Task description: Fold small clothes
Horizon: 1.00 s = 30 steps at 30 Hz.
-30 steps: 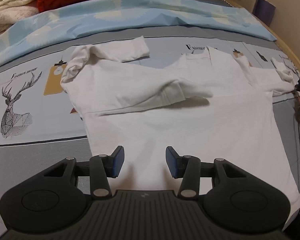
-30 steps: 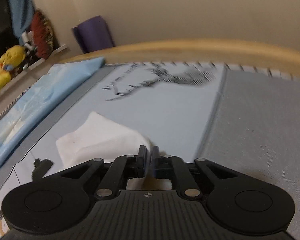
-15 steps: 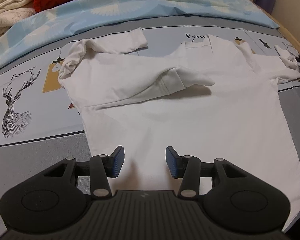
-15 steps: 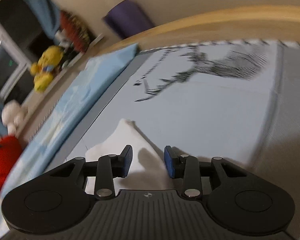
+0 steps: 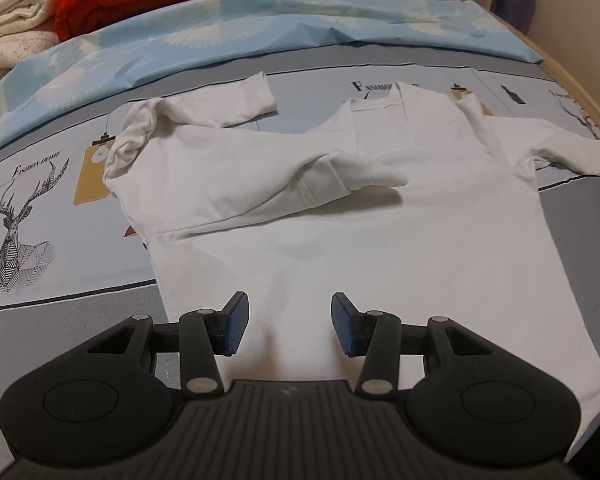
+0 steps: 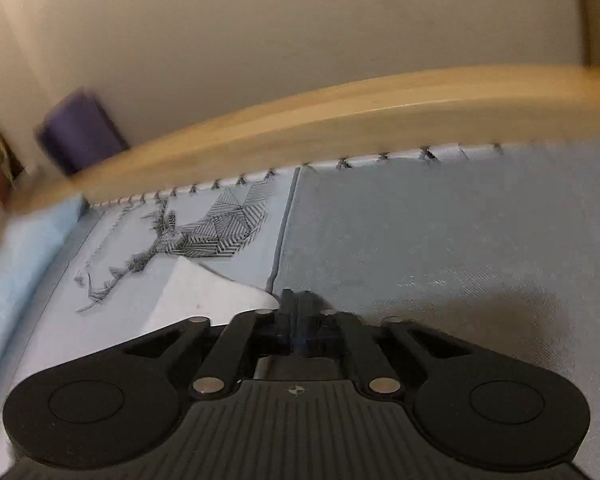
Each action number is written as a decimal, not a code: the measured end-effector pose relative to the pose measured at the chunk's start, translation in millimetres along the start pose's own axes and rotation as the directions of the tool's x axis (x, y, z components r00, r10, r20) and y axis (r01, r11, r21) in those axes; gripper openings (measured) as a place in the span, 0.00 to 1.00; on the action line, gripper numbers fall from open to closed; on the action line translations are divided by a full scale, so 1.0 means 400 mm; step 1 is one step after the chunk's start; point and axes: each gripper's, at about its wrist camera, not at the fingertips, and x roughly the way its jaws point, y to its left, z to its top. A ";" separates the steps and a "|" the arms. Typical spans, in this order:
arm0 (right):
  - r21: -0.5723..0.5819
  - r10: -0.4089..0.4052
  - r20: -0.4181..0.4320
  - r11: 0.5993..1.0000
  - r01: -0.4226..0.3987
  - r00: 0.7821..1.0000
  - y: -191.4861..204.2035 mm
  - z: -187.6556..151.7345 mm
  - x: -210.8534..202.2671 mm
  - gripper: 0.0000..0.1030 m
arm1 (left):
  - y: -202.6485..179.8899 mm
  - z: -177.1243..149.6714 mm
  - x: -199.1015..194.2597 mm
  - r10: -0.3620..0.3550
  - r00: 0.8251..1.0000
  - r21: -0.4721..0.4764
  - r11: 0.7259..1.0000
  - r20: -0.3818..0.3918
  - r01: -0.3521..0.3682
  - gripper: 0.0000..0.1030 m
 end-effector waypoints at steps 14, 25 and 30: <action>-0.503 0.245 -0.073 0.828 -0.248 0.967 0.206 -0.017 -0.449 0.21 | 0.116 -0.012 -0.077 0.004 0.998 -0.111 0.994 0.055 0.002 0.49; -0.480 0.310 -0.641 0.552 -0.682 0.702 0.095 -0.337 -0.934 0.46 | 0.286 -0.188 -0.126 -0.037 0.999 -0.277 0.960 -0.030 0.028 0.49; -0.527 0.032 -0.733 0.605 -0.597 0.679 -0.016 -0.483 -0.904 0.46 | 0.305 -0.330 -0.105 -0.138 0.974 -0.308 0.948 -0.180 0.077 0.49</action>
